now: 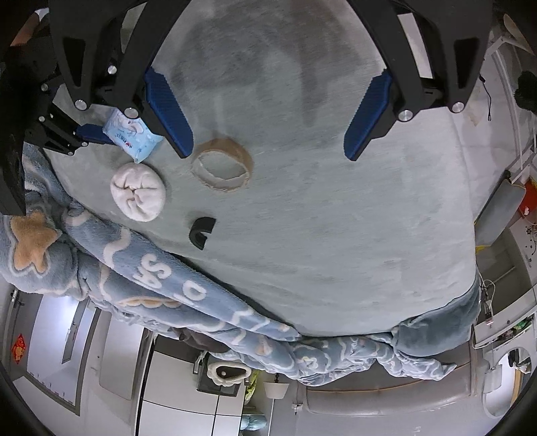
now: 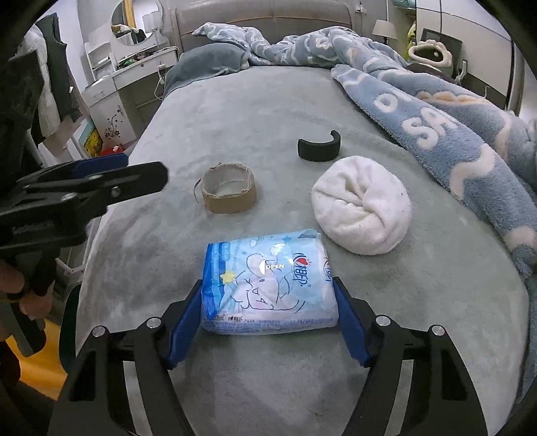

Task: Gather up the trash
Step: 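Grasp the blue tissue pack with the right tool while the left tool grasps the brown tape roll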

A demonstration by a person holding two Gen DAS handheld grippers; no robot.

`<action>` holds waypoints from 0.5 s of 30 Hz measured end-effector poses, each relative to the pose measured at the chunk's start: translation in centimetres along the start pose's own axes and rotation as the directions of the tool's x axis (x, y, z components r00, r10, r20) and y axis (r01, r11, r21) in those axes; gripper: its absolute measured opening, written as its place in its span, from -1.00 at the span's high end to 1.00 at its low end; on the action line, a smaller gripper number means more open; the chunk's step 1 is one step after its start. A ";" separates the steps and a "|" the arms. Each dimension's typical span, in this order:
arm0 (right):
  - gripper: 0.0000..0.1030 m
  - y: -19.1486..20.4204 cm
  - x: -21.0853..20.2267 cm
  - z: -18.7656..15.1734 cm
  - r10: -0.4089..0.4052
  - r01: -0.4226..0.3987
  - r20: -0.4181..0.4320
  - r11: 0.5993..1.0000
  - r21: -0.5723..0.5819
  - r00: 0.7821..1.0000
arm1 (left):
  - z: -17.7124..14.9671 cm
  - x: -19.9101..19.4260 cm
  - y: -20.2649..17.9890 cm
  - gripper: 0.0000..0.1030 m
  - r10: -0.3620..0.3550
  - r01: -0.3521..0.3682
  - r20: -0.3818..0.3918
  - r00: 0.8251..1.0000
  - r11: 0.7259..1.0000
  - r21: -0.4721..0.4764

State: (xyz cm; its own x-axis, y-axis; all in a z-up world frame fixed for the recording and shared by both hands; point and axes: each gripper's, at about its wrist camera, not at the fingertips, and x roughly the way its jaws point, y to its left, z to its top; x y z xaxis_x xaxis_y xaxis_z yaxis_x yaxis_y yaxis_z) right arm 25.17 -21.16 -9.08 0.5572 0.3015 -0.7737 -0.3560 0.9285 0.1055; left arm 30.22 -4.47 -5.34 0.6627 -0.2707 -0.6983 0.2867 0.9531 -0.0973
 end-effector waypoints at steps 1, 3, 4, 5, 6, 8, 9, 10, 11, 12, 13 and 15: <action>-0.43 -0.2 -0.3 0.0 0.000 0.000 0.009 1.000 0.003 1.000 | 0.0 0.1 -0.2 -0.81 -0.001 0.001 0.002 1.000 1.000 -0.002; -0.43 -0.6 -1.2 0.2 0.001 -0.001 0.031 1.000 0.014 1.000 | 0.2 0.3 -0.5 -0.81 -0.005 0.005 0.005 1.000 1.000 -0.009; -0.43 -0.7 -1.5 0.2 0.000 0.000 0.037 1.000 0.016 0.999 | 0.2 0.4 -0.7 -0.81 -0.006 0.006 0.005 1.000 1.000 -0.011; -0.43 -1.0 -1.9 0.2 -0.006 0.005 0.046 1.000 0.017 0.999 | 0.2 0.6 -0.8 -0.81 -0.006 0.006 0.004 1.000 1.000 -0.013; -0.43 -1.2 -2.1 0.2 -0.010 0.009 0.049 1.000 0.017 0.999 | 0.2 0.8 -1.0 -0.81 -0.005 0.004 0.000 1.000 1.000 -0.015; -0.43 -1.8 -2.5 0.1 -0.021 0.020 0.054 1.000 0.020 0.998 | 0.1 1.3 -1.2 -0.81 0.003 -0.004 -0.008 1.000 1.000 -0.017; -0.43 -2.2 -2.7 0.0 -0.027 0.026 0.057 0.999 0.027 0.998 | 0.1 1.6 -1.3 -0.81 0.006 -0.006 -0.012 1.000 1.000 -0.022; -0.43 -2.6 -2.9 -0.1 -0.032 0.030 0.058 0.999 0.035 0.998 | 0.1 1.8 -1.3 -0.81 0.006 -0.006 -0.015 1.000 1.000 -0.028; -0.43 -2.9 -3.0 -0.1 -0.036 0.034 0.059 0.999 0.041 0.998 | 0.2 2.0 -1.4 -0.81 0.004 -0.005 -0.016 1.000 0.999 -0.035; -0.43 -3.3 -3.1 -0.2 -0.041 0.038 0.059 0.998 0.048 0.997 | 0.2 2.2 -1.5 -0.81 0.001 -0.002 -0.017 1.000 0.999 -0.043; -0.43 -3.7 -3.2 -0.3 -0.046 0.042 0.059 0.998 0.056 0.997 | 0.2 2.4 -1.6 -0.81 -0.002 0.001 -0.017 1.000 0.999 -0.050; -0.43 -4.4 -3.4 -0.4 -0.046 0.042 0.061 0.997 0.065 0.997 | 0.3 2.9 -1.8 -0.81 0.006 -0.007 -0.016 1.000 0.999 -0.050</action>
State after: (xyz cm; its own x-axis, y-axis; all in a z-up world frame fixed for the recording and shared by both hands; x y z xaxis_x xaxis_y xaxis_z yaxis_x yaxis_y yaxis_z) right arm 24.53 -26.33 -7.14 0.6177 0.2711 -0.7382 -0.2824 0.9526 0.1135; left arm 31.83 -7.02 -6.94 0.6529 -0.2626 -0.7104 0.2472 0.9605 -0.1278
